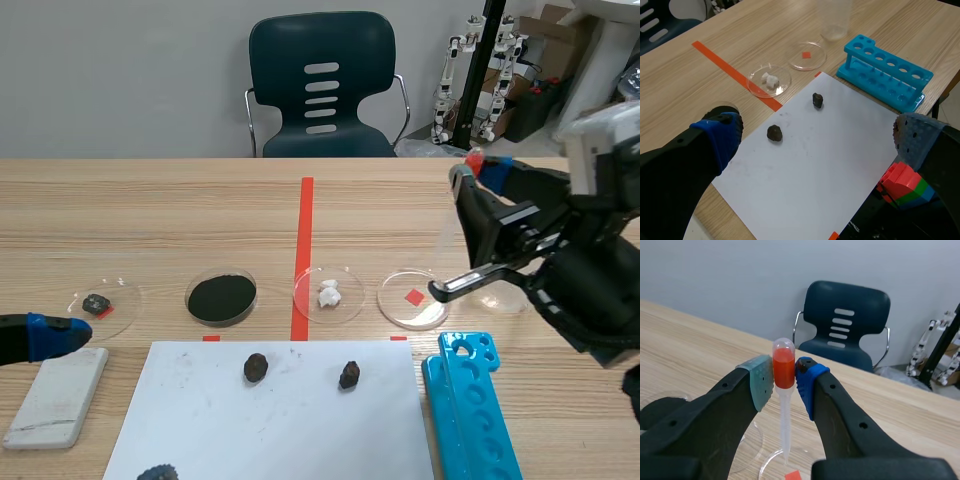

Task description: Draw acid from the petri dish

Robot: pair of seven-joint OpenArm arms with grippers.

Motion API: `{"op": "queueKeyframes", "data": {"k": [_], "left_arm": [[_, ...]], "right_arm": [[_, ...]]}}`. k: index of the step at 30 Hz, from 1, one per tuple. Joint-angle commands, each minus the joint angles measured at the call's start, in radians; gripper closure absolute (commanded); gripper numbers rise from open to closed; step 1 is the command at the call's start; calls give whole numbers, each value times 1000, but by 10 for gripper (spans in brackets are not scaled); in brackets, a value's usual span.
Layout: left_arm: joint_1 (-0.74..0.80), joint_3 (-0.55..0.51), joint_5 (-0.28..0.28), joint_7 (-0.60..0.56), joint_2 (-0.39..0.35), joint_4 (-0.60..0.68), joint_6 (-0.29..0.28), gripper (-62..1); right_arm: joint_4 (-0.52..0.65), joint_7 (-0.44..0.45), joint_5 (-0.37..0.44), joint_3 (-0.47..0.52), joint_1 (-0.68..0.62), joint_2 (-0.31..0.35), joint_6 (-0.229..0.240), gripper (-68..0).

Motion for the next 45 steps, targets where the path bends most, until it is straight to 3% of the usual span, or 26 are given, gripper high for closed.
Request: {"op": "queueKeyframes", "data": {"k": [1, 7, 14, 23, 27, 34, 45], "left_arm": [[8, 3, -11, -17, 5, 11, -1, -623], [8, 3, -11, -17, 5, 11, -1, -623], [8, 3, -11, -17, 5, 11, -1, -623], [8, 3, -11, -17, 5, 11, -1, -623], [8, 3, -11, -17, 5, 11, -1, -623], [8, 3, -11, -17, 5, 11, -1, -623], [8, 3, -11, -17, 5, 11, -1, -623]], "right_arm": [[51, 10, 10, 24, -42, 21, 0, -131], [231, 11, 10, 117, -237, 36, 19, -131], [400, 11, 10, 229, -466, 43, 132, -131], [489, 91, 2, 296, -681, 43, 169, -131], [489, 140, 2, 319, -728, 35, 185, -131], [489, 162, 1, 364, -739, 0, 270, -131], [489, 162, 0, 366, -738, -9, 273, -131]]}}
